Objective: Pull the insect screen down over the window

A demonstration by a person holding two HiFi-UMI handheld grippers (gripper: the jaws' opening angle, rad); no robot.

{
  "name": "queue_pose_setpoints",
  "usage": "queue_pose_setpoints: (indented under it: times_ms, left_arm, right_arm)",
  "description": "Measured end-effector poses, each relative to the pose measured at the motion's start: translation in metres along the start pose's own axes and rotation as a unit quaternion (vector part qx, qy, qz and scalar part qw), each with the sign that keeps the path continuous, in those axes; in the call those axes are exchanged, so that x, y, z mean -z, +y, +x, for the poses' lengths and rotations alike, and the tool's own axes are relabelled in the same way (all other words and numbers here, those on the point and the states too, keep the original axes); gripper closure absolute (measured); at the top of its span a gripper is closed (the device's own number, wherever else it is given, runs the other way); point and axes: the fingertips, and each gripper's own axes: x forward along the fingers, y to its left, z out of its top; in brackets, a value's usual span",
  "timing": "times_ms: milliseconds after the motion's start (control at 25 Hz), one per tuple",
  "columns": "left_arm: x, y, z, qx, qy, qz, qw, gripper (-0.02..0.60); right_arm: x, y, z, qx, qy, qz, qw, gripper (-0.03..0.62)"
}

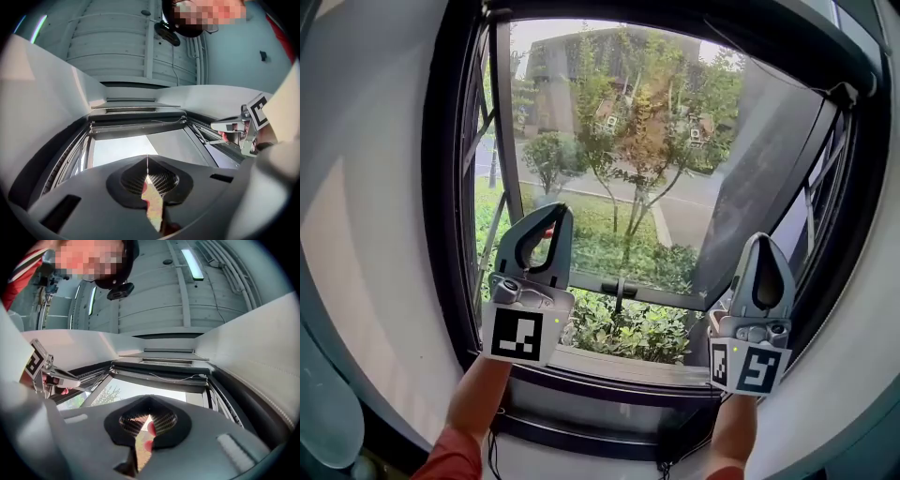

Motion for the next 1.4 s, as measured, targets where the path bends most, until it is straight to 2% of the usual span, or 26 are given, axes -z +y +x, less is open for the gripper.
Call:
queue_pose_setpoints:
  times_ms: [80,160,480,680,880,1120,1280,1400]
  left_arm:
    - [-0.004,0.006,0.005,-0.004,-0.009,-0.013,0.9999,0.575]
    - [-0.01,0.01,0.012,-0.007,-0.015,-0.007,0.9998,0.575]
    - [-0.043,0.026,0.057,-0.008,-0.031,0.057,0.9979,0.575]
    - [-0.058,0.04,0.08,-0.014,-0.048,0.092,0.9945,0.575]
    - [-0.07,0.049,0.1,-0.016,-0.044,0.122,0.9914,0.575]
    - [-0.101,0.05,0.12,-0.013,-0.065,0.177,0.9819,0.574]
    - [-0.111,0.05,0.141,-0.004,-0.059,0.215,0.9747,0.574]
    - [-0.118,0.053,0.159,-0.002,-0.046,0.267,0.9627,0.558]
  right_arm:
    - [-0.003,-0.004,0.009,0.0,-0.005,0.004,1.0,0.585]
    - [-0.009,-0.006,0.02,-0.002,-0.01,-0.009,1.0,0.585]
    - [-0.026,-0.012,0.075,-0.018,-0.014,-0.081,0.996,0.585]
    - [-0.028,-0.026,0.104,-0.03,-0.006,-0.071,0.997,0.583]
    - [-0.039,-0.035,0.125,-0.027,-0.005,-0.133,0.991,0.583]
    - [-0.049,-0.042,0.156,-0.026,0.005,-0.192,0.981,0.583]
    - [-0.057,-0.052,0.173,-0.018,0.01,-0.229,0.973,0.583]
    - [-0.063,-0.056,0.187,-0.022,0.018,-0.273,0.962,0.583]
